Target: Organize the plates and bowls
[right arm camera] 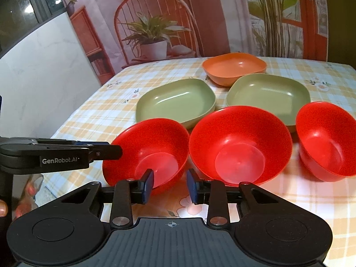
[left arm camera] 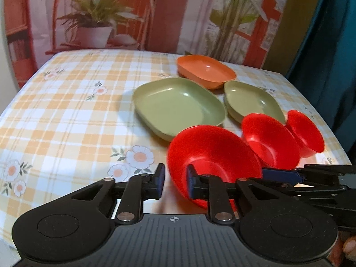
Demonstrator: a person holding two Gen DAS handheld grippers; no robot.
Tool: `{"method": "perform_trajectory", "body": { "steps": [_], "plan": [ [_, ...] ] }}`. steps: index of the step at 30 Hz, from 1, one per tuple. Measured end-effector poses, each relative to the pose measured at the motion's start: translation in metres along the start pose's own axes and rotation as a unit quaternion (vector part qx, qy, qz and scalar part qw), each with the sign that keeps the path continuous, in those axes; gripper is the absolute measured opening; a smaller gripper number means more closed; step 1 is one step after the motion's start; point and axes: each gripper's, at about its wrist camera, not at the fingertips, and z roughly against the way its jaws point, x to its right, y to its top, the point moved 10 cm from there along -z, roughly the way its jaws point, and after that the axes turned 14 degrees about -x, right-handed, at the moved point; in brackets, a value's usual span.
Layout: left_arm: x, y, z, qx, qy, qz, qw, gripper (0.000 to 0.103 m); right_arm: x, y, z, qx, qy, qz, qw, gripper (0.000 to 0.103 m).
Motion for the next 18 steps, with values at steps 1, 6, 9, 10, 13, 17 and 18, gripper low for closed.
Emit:
{"method": "perform_trajectory", "body": {
  "steps": [1,6,9,10,13,17,18],
  "plan": [
    [-0.003,0.0,-0.002,-0.003,-0.002,0.007,1.0,0.014,-0.001,0.0,-0.001,0.0,0.001,0.002,1.0,0.025],
    [-0.006,-0.002,0.002,0.01,-0.003,0.021,0.9997,0.01,-0.003,0.003,-0.005,-0.001,0.008,0.005,1.0,0.019],
    [-0.006,-0.001,0.008,0.018,0.006,0.019,0.9996,0.01,-0.005,0.005,-0.005,0.002,0.013,0.008,1.0,0.019],
    [-0.006,0.0,0.01,0.021,0.009,0.018,0.9996,0.01,-0.006,0.006,-0.004,0.003,0.014,0.009,1.0,0.019],
    [-0.005,0.001,0.018,0.032,0.022,0.008,0.9992,0.01,-0.008,0.012,0.0,0.015,0.021,0.009,1.0,0.019],
    [-0.005,0.008,0.034,0.05,0.033,-0.007,0.9982,0.01,-0.013,0.021,0.01,0.035,0.029,0.015,0.999,0.019],
    [-0.004,0.011,0.038,0.054,0.033,-0.01,0.9979,0.01,-0.013,0.023,0.013,0.04,0.031,0.017,0.999,0.019]
  ]
}}
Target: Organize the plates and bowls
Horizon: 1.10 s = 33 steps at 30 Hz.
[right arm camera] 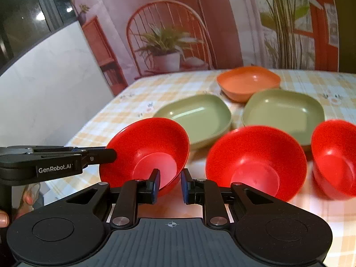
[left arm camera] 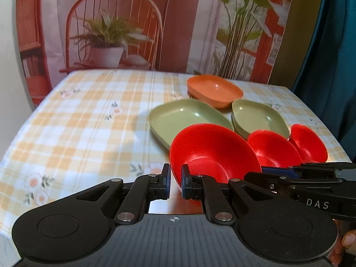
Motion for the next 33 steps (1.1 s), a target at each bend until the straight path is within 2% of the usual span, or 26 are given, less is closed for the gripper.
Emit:
{"method": "perform_trajectory", "body": {
  "steps": [6,15,22,33],
  "plan": [
    [0.015,0.016,0.007,0.004,-0.019,-0.009,0.9998,0.011,0.01,0.012,0.026,0.037,-0.005,-0.01,0.999,0.019],
    [0.06,0.036,0.002,0.009,-0.051,-0.044,0.9977,0.012,0.05,0.016,0.064,0.083,-0.037,-0.042,0.995,0.019],
    [0.084,0.035,-0.012,-0.006,-0.072,-0.061,0.9956,0.012,0.074,0.008,0.072,0.086,-0.058,-0.066,0.992,0.019],
    [0.096,0.029,-0.031,-0.027,-0.086,-0.069,0.9936,0.012,0.093,0.002,0.07,0.079,-0.069,-0.091,0.99,0.02]
  ]
}}
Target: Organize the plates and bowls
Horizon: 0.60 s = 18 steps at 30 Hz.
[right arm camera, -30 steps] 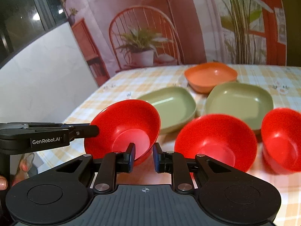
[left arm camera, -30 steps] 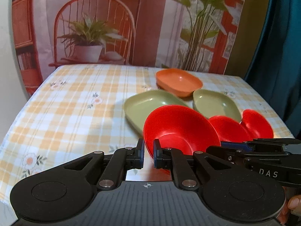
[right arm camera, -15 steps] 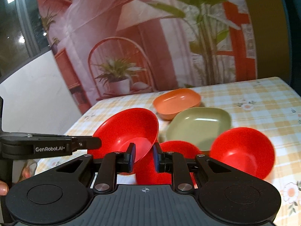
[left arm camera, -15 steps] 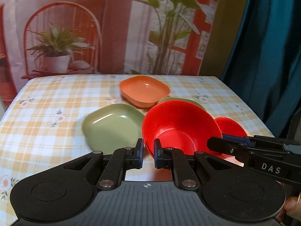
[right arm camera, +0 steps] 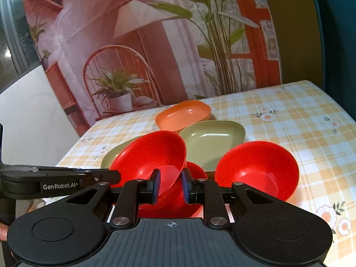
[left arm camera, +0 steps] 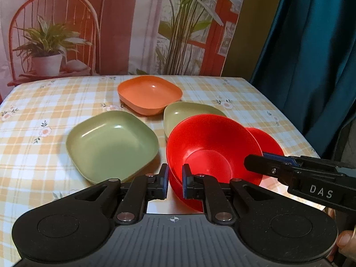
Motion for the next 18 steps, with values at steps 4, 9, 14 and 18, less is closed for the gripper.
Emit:
{"method": "perform_trajectory", "body": {
  "steps": [4,9,14,18],
  "plan": [
    [0.001,0.002,-0.004,-0.004,-0.001,-0.002,1.0,0.012,0.003,-0.001,-0.004,-0.006,-0.005,-0.004,1.0,0.02],
    [0.004,0.002,-0.008,-0.013,-0.004,-0.009,0.9999,0.012,0.01,-0.003,-0.008,-0.014,-0.006,-0.018,1.0,0.02],
    [0.003,0.001,-0.012,-0.02,-0.008,-0.011,0.9997,0.013,0.015,-0.005,-0.013,-0.02,-0.008,-0.025,0.999,0.02],
    [0.002,0.0,-0.016,-0.026,-0.011,-0.009,0.9996,0.013,0.017,-0.006,-0.016,-0.023,-0.01,-0.029,0.999,0.02]
  ]
}}
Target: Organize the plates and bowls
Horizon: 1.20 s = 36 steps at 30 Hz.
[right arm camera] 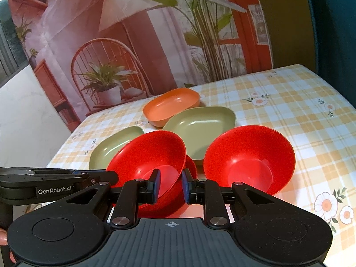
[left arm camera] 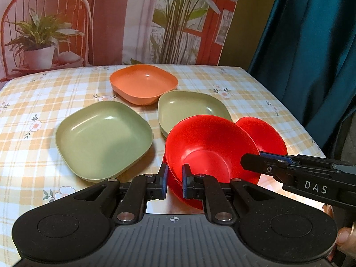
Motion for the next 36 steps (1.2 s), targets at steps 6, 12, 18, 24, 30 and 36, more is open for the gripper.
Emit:
{"method": "perform_trajectory", "body": {
  "steps": [6,12,18,24,30,36],
  "plan": [
    [-0.001,-0.003,-0.006,-0.007,0.0,0.002,1.0,0.013,0.002,-0.003,-0.006,-0.008,-0.005,-0.001,1.0,0.021],
    [-0.002,-0.004,-0.006,-0.008,0.0,0.003,1.0,0.013,0.003,-0.006,-0.01,-0.014,-0.006,-0.002,1.0,0.021],
    [-0.004,-0.006,-0.008,-0.01,0.002,0.002,0.9999,0.013,0.004,-0.007,-0.012,-0.017,-0.005,-0.004,1.0,0.022],
    [-0.004,-0.006,-0.011,-0.011,0.008,0.002,0.9999,0.013,0.004,-0.006,-0.015,-0.017,-0.008,0.0,1.0,0.023],
    [-0.004,-0.005,-0.009,-0.007,0.011,-0.001,0.9999,0.014,0.006,-0.005,-0.014,-0.012,-0.012,0.002,1.0,0.03],
    [-0.005,-0.006,-0.01,-0.006,0.022,-0.003,0.9997,0.015,0.006,-0.004,-0.012,-0.009,-0.012,0.004,1.0,0.03]
  ]
}}
